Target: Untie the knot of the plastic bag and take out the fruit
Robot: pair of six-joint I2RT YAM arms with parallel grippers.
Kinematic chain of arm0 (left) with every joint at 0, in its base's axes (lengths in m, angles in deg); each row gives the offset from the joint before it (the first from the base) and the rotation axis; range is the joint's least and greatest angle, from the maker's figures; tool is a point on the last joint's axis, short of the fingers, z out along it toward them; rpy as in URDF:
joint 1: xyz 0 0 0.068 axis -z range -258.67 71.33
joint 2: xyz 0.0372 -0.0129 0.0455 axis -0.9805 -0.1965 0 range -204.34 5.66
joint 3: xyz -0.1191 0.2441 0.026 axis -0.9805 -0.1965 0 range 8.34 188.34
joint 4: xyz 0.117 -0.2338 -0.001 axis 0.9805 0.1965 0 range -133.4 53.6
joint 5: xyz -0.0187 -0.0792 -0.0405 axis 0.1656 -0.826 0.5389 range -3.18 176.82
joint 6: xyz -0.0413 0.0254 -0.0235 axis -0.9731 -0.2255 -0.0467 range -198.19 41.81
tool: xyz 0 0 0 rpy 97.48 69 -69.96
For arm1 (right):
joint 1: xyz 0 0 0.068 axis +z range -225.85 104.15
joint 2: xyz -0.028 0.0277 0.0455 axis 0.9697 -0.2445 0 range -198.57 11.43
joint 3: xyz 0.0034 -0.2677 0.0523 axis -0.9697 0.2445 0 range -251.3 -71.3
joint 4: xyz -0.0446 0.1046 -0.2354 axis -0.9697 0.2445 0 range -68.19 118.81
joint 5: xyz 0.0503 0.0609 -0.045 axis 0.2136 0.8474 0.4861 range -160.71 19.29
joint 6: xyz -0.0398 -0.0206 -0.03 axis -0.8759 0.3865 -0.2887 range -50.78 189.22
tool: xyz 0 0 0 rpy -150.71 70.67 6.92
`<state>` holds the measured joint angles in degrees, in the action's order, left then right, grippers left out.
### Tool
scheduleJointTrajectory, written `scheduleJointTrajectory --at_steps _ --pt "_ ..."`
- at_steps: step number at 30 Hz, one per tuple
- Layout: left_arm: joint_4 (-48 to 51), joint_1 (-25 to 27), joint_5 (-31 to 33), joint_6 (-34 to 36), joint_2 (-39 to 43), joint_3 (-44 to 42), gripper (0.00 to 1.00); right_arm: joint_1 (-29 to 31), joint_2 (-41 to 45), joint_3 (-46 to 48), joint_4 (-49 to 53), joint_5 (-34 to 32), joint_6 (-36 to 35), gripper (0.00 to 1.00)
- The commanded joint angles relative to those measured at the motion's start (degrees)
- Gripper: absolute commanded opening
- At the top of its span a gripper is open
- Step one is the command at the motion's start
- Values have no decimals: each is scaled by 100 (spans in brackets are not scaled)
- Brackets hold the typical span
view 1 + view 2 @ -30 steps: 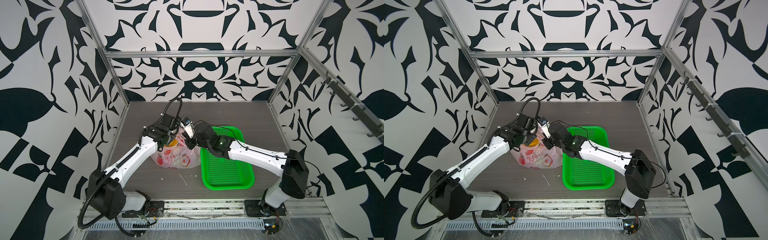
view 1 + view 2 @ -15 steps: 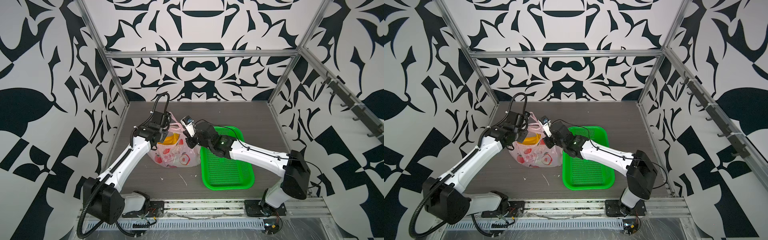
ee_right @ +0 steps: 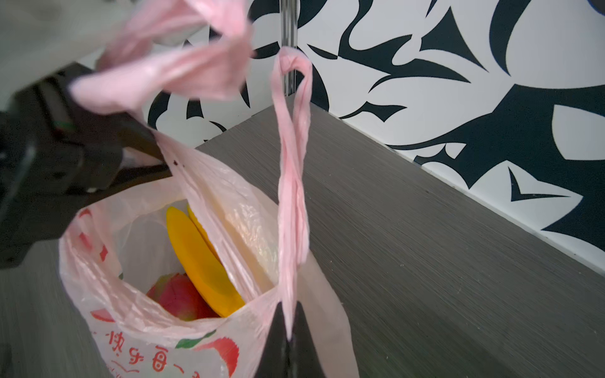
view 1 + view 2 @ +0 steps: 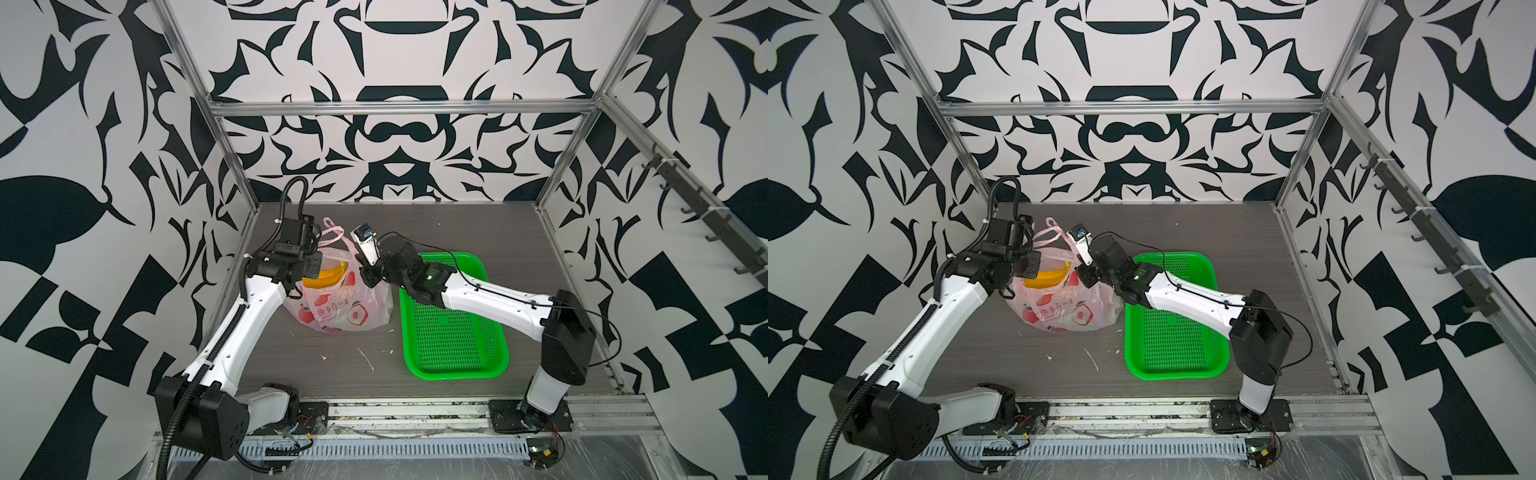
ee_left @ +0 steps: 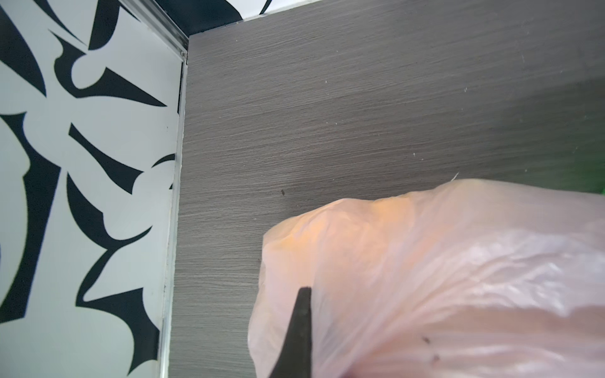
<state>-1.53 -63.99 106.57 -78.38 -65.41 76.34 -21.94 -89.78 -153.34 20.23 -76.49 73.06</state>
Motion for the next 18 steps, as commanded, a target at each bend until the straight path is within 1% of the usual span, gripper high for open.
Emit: scheduleJointTrajectory --at_steps 1,5,7,9,12,15,18 --pt "-11 -126 -188 -364 141 282 0 -197 -74 -497 -280 165 -127 3" --pt "-97 -226 -355 -576 137 267 0 -378 -304 -840 -197 444 -146 3" --pt "-145 -237 -500 -694 169 202 0 -403 -338 -875 -151 481 -129 7" --pt "-226 -237 -686 -798 228 105 0 -408 -327 -838 -42 475 -66 16" --pt "-301 -236 -928 -944 340 -29 0 -403 -169 -665 67 543 245 31" --pt "-353 -237 -1120 -1070 480 -136 0 -293 87 -502 256 233 577 41" --pt "-467 -241 -1265 -1209 651 -307 0 -11 266 -585 797 -452 893 47"
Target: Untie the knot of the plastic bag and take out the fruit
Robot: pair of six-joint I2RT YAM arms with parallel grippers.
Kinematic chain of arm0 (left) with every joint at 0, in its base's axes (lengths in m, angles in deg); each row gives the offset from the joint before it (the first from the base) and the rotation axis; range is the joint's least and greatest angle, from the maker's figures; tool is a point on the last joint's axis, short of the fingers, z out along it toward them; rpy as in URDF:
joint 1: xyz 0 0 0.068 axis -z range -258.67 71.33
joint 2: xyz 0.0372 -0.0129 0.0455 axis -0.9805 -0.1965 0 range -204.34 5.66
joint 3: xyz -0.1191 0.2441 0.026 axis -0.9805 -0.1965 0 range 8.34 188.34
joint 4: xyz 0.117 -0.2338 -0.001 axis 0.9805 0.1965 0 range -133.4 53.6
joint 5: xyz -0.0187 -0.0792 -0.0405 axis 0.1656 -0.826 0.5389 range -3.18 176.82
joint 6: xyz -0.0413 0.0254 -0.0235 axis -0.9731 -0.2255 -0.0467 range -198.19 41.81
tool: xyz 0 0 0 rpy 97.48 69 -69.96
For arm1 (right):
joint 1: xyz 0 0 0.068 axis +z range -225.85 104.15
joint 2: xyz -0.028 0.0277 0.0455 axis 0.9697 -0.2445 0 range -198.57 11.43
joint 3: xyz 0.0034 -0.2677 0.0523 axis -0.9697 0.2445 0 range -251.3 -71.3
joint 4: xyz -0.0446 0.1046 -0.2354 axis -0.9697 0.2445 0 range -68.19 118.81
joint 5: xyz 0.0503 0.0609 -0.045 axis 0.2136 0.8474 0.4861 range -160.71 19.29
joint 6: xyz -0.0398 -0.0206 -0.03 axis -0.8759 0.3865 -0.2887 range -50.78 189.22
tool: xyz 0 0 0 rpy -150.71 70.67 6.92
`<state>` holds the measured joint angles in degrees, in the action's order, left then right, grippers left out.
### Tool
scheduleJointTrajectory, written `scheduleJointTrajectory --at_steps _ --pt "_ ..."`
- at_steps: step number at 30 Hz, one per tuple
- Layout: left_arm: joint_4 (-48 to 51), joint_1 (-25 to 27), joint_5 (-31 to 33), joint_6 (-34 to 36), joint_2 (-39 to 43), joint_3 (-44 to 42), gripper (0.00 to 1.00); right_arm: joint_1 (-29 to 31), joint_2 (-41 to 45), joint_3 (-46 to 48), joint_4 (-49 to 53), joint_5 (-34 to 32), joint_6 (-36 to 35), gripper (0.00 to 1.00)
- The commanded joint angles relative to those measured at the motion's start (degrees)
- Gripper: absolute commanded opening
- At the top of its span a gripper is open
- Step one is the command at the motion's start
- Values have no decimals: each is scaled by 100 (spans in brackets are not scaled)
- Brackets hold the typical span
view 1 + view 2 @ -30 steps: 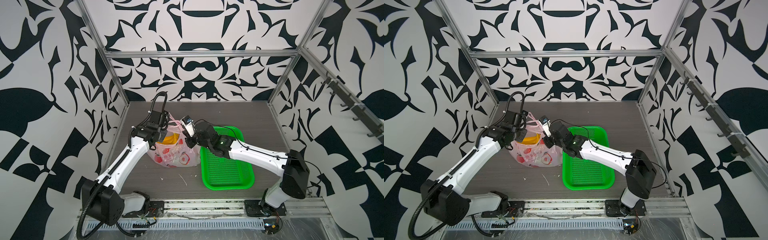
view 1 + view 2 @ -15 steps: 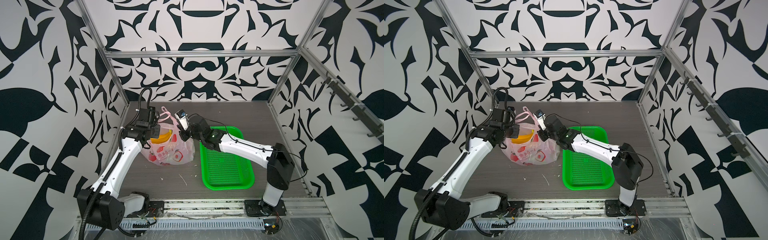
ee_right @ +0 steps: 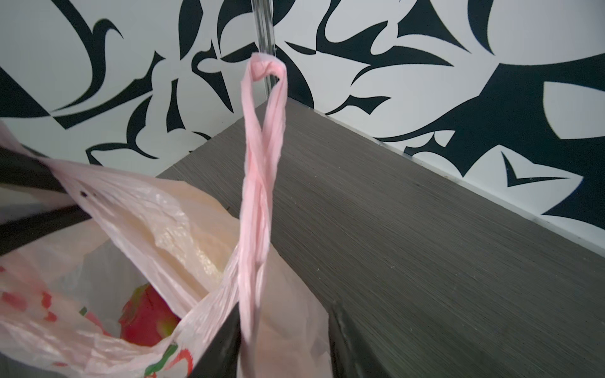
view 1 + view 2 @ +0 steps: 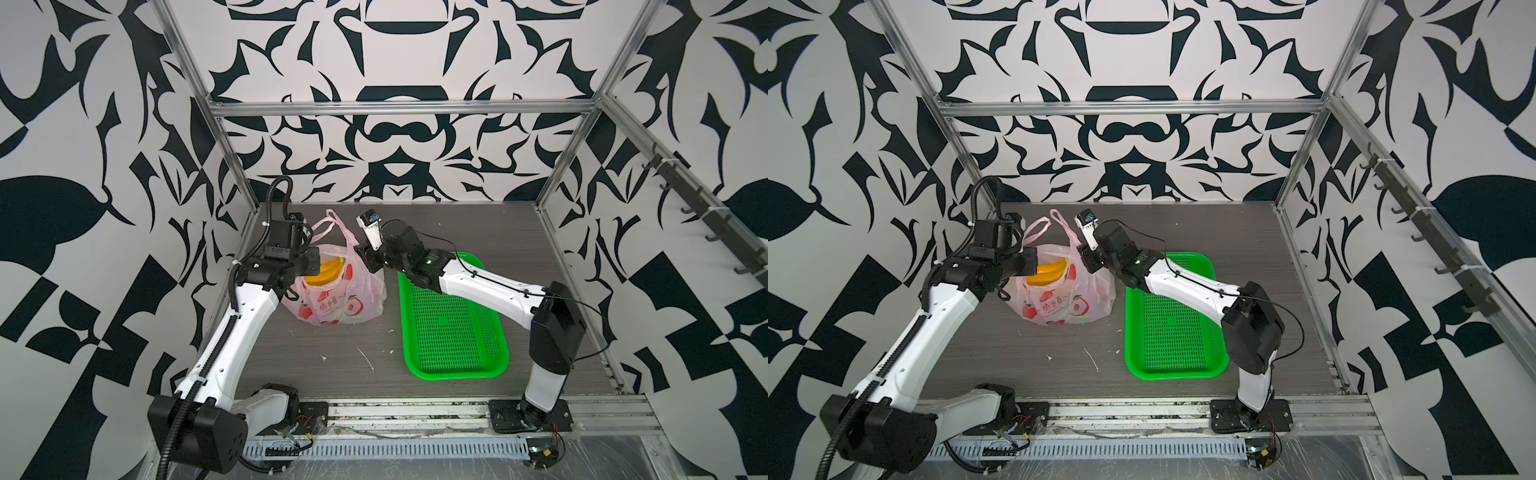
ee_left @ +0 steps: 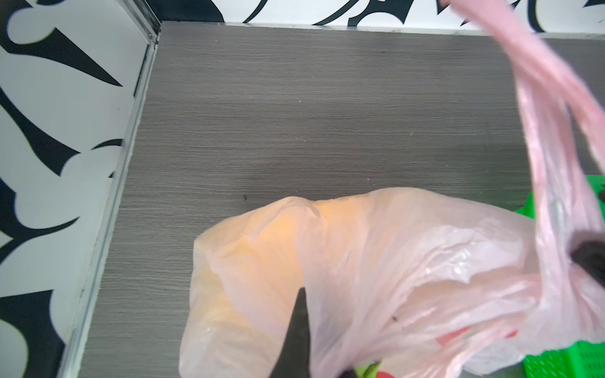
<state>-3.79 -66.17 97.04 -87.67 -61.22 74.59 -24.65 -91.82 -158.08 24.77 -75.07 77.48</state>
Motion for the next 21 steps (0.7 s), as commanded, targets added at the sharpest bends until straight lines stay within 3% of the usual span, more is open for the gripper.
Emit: scheduleJointTrajectory --at_steps 1,8,21 --pt "-263 -24 -341 -319 280 -177 0 344 495 -188 572 -1012 610 48" --pt "-432 -35 -508 -467 537 -489 0 943 743 -306 1567 -2502 1840 55" --pt "-751 -33 -541 -729 1045 -933 0 1540 332 -372 1433 -2860 3141 57"
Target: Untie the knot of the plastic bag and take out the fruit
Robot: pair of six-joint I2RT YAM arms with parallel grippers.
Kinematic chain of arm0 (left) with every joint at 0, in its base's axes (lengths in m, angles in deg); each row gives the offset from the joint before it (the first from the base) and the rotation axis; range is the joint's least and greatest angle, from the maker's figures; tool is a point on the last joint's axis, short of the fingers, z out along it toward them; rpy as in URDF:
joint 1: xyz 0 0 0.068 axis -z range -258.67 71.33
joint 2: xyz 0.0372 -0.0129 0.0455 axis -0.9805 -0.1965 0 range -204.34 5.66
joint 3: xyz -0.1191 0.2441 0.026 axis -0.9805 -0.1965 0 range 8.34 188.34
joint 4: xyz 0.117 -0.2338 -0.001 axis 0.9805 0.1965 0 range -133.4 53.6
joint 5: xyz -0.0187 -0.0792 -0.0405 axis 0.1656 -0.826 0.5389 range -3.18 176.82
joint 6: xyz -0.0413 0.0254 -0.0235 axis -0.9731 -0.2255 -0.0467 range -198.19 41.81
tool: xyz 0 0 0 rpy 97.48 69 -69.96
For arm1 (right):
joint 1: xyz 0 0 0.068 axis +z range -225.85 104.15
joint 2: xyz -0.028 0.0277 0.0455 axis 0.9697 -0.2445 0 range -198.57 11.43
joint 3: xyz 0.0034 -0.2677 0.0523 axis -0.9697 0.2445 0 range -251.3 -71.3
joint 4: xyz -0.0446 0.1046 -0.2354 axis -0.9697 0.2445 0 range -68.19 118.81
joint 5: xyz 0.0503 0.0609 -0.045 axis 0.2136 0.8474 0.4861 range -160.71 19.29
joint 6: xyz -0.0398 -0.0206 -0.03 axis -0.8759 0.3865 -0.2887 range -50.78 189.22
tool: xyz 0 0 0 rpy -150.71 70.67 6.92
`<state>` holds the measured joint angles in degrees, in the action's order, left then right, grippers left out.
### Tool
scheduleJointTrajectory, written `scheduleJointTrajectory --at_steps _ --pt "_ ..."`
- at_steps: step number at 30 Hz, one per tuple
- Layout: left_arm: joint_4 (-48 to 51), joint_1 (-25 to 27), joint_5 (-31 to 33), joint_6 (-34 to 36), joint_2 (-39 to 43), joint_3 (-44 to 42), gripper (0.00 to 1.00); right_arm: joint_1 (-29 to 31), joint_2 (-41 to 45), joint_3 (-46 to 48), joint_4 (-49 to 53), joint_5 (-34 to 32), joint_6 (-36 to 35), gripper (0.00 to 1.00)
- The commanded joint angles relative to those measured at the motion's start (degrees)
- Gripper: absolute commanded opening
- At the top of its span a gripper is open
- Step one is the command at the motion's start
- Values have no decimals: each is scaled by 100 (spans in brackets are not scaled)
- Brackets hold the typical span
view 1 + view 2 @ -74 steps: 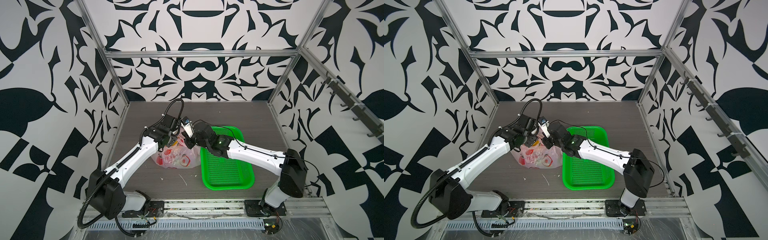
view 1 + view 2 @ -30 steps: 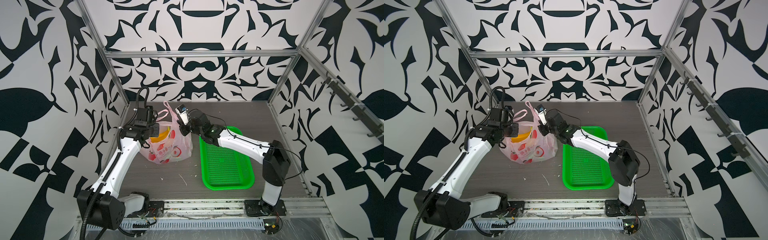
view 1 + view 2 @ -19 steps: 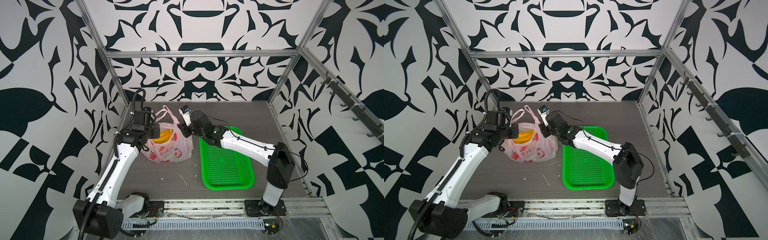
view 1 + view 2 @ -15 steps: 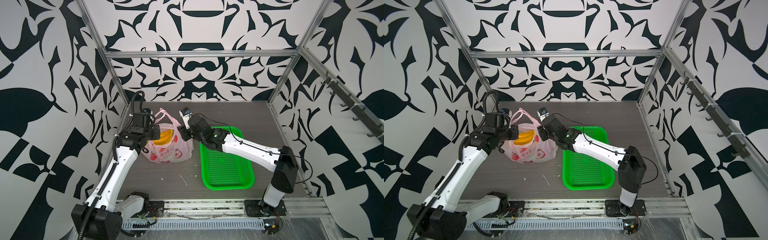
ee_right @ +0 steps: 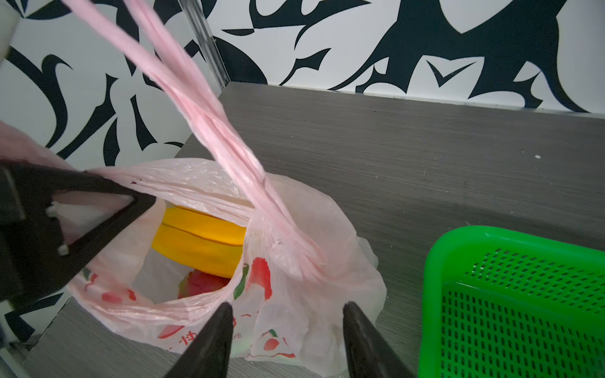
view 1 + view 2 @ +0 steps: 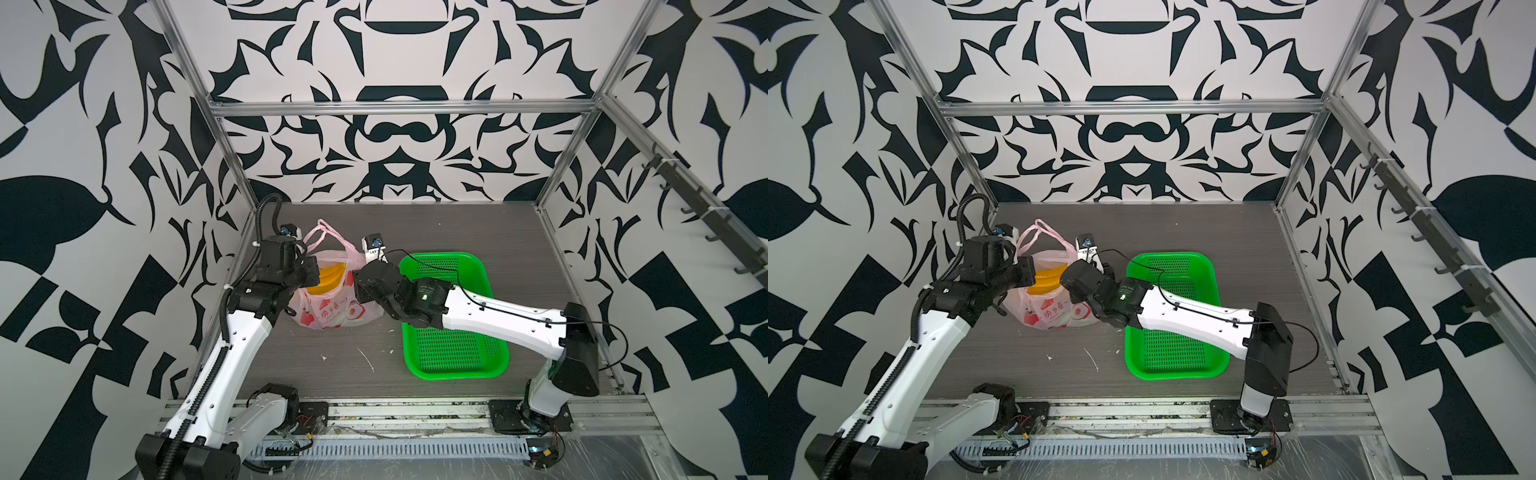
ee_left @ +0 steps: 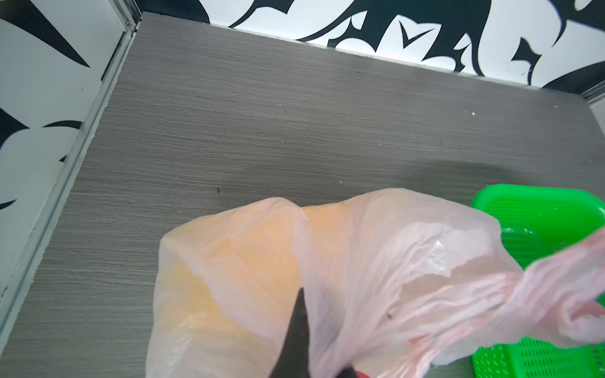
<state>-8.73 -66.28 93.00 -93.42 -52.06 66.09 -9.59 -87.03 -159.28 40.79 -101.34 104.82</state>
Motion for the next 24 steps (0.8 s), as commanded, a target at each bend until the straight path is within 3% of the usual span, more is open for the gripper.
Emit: scheduleJointTrajectory --at_steps 1,7,24 --pt "-268 -23 -164 -163 139 -105 0 46 -229 -290 -215 -234 469 57" --pt "-421 -23 -325 -187 225 -285 0 45 -727 -542 -297 -269 817 66" --pt "-660 -25 -609 -183 346 -467 0 37 -1053 -510 -1082 -314 1398 77"
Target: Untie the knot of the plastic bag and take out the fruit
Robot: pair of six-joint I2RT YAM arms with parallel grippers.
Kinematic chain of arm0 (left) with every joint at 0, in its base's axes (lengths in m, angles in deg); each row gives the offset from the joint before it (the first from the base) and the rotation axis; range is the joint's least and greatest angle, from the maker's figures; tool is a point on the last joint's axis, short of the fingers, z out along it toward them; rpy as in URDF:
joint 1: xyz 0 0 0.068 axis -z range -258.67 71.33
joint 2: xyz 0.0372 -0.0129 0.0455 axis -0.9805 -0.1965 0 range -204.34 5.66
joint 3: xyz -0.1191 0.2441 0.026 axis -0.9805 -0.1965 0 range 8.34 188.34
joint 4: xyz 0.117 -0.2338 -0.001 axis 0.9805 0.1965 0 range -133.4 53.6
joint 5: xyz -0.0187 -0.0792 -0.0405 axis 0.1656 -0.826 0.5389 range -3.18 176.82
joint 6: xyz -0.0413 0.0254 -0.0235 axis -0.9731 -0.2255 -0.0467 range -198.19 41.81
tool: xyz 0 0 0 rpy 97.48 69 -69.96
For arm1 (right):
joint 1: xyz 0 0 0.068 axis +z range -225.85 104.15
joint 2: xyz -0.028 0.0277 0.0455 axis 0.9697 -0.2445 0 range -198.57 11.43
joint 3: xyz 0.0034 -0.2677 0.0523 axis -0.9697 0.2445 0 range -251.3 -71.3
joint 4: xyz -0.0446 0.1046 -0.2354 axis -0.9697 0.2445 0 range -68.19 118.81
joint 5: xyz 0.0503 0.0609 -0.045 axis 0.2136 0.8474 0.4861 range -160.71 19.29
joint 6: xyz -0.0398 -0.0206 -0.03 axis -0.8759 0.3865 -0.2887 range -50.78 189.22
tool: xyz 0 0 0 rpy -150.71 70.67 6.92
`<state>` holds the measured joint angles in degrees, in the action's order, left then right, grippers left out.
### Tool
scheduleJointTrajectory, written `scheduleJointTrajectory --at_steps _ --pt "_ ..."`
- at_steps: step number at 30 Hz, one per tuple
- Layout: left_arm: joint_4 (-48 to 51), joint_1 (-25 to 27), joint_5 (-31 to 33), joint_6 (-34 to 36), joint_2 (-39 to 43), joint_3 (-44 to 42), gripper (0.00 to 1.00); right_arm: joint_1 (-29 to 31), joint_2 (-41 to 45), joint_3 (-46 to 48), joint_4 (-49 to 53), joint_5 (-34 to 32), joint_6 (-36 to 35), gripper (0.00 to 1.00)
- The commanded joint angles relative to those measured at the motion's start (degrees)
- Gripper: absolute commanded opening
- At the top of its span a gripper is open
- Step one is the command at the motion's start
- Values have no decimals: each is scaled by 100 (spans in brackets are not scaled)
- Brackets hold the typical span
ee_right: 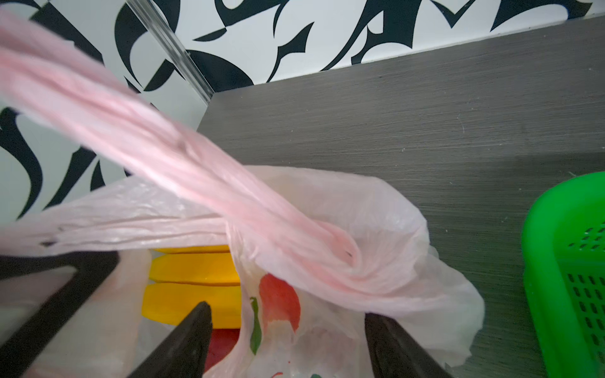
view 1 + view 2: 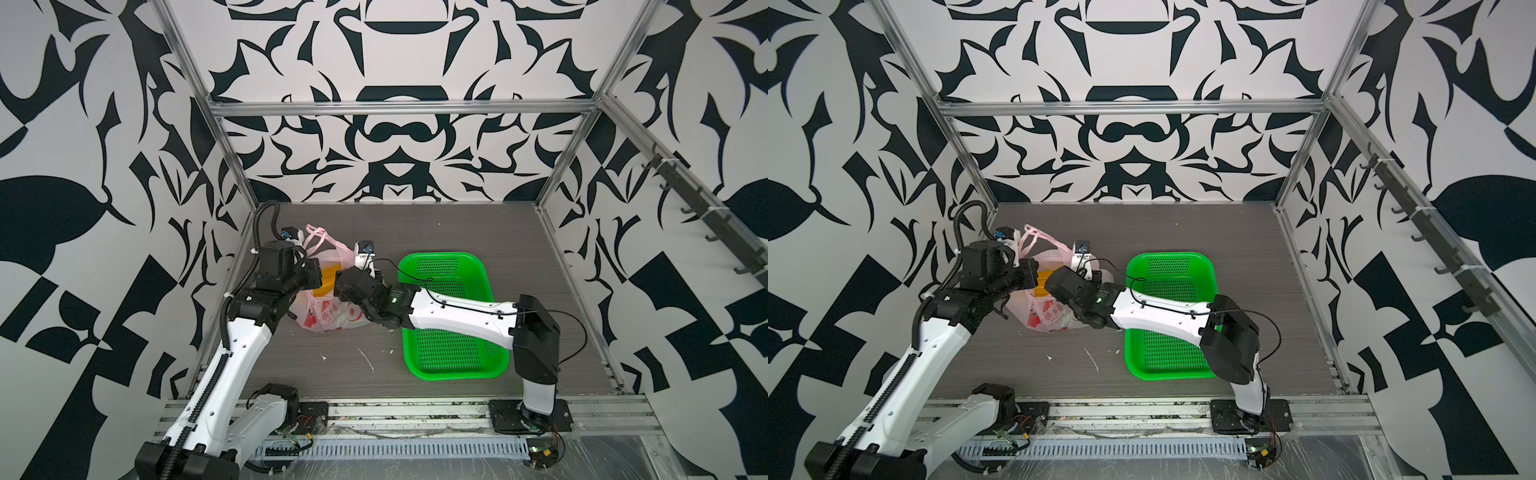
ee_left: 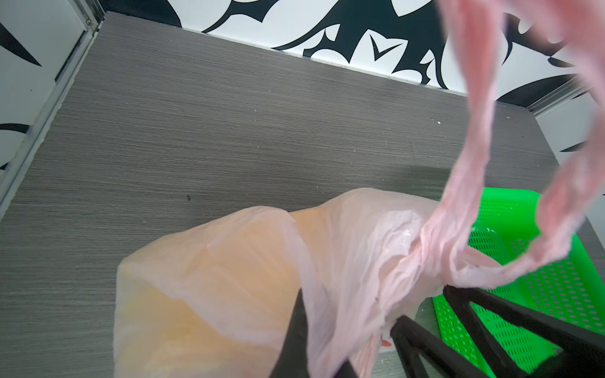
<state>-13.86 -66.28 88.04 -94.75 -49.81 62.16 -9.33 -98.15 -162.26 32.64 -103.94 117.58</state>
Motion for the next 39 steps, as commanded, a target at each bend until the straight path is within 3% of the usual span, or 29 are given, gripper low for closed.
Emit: scheduleJointTrajectory --at_steps 1,8,12,25,31,39 --pt "-149 -17 -121 -49 139 -74 0 -4 -4 -304 -189 -43 144 77" --pt "-202 -25 -145 -41 236 -110 0 -115 -373 -645 15 -190 367 77" --pt "-288 -23 -174 -54 263 -152 0 -171 -489 -721 179 -413 574 72" --pt "-385 -18 53 -150 254 -265 0 -174 -89 91 -91 -403 728 17" --pt "-349 -23 137 -234 233 -360 0 -132 309 707 -305 -359 802 7" --pt "-393 -21 300 -354 254 -485 0 179 875 1458 -305 -495 977 5"
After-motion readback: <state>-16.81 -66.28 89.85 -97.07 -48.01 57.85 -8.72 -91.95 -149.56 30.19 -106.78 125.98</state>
